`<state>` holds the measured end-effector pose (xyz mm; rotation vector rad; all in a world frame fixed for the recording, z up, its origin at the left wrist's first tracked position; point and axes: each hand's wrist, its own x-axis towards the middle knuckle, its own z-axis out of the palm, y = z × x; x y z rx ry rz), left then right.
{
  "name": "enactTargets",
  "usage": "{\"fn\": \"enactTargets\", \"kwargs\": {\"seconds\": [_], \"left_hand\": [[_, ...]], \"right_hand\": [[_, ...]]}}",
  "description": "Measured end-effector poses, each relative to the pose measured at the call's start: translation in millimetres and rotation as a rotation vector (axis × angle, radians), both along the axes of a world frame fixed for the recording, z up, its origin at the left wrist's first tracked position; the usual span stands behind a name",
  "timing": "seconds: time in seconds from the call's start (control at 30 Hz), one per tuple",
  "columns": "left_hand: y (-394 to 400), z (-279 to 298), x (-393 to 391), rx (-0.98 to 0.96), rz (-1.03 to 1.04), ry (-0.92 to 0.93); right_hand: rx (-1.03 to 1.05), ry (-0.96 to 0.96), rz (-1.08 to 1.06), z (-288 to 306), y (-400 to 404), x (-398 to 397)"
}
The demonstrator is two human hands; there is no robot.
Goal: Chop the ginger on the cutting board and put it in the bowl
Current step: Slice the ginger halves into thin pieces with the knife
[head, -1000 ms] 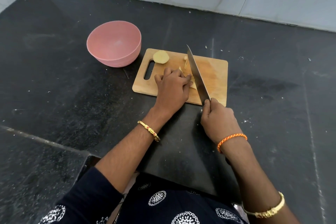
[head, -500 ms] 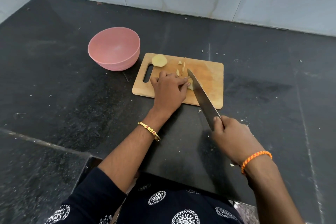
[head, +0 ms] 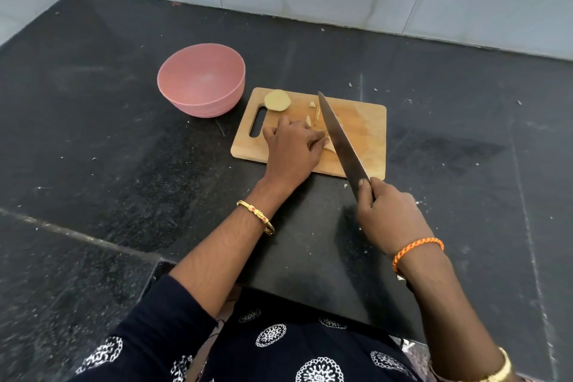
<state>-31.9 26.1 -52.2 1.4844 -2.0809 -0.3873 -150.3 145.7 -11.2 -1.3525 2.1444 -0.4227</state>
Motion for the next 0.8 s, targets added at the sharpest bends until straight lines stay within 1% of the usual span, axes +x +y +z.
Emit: {"fn": "enactTargets", "kwargs": {"seconds": [0.13,0.3,0.47,0.57,0.67,0.8], "left_hand": [[-2,0,0,0.001,-0.005,0.002],[-1,-2,-2,-0.021,0.018,-0.005],[2,-3,-5,-0.041,0.069,-0.021],[1,-1,-7,-0.026,0.104,0.006],[0,1,-8,0.012,0.125,0.022],[1,2,-7,0.021,0.100,0.001]], "right_hand": [[0.019,0.024,0.026,0,-10,5],[0.096,0.012,0.035,1,-20,5],[0.153,-0.025,0.031,-2,-6,4],[0.160,-0.041,0.023,1,8,-4],[0.127,-0.073,0.000,6,21,-8],[0.017,-0.088,-0.043,9,22,-8]]}}
